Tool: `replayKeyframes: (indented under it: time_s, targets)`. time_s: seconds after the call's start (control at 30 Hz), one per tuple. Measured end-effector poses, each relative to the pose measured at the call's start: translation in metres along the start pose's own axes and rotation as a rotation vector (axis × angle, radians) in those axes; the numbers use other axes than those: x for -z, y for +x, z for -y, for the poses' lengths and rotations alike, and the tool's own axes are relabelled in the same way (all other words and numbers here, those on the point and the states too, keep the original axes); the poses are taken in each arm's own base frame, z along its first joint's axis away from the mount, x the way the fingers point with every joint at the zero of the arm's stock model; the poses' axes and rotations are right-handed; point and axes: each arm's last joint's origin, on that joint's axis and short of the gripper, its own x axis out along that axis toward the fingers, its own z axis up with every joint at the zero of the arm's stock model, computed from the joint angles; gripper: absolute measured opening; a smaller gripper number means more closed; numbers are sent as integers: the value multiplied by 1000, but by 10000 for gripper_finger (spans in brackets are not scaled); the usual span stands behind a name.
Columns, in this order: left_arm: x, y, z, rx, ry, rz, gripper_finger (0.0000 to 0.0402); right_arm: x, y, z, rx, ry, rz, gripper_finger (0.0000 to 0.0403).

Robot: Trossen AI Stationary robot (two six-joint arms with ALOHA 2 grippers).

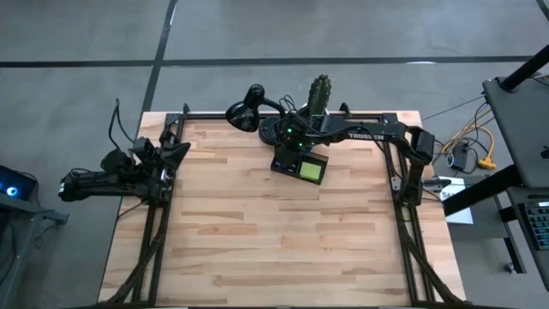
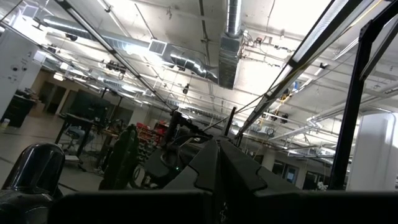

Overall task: Pick and place office supplies into organizer
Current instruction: Return to Home Position

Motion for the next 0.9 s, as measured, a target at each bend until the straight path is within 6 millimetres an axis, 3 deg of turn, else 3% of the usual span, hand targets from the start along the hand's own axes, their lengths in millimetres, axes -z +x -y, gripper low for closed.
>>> replayKeyframes:
  time_s: [0.3,0.43,0.57,0.73,0.9]
  targets:
    - [0,0,0,0,0,0,0,-19,-30,-27,-62,-53,109,8]
    - [0,0,0,0,0,0,0,-26,-56,-42,-46,-123,191,8]
    - [0,0,0,0,4,0,0,-26,-94,-64,-74,-280,338,8]
    - [0,0,0,0,48,0,0,-7,-138,-80,-173,-432,471,8]
    - [0,0,0,0,48,-1,0,29,-158,-76,-259,-493,480,8]
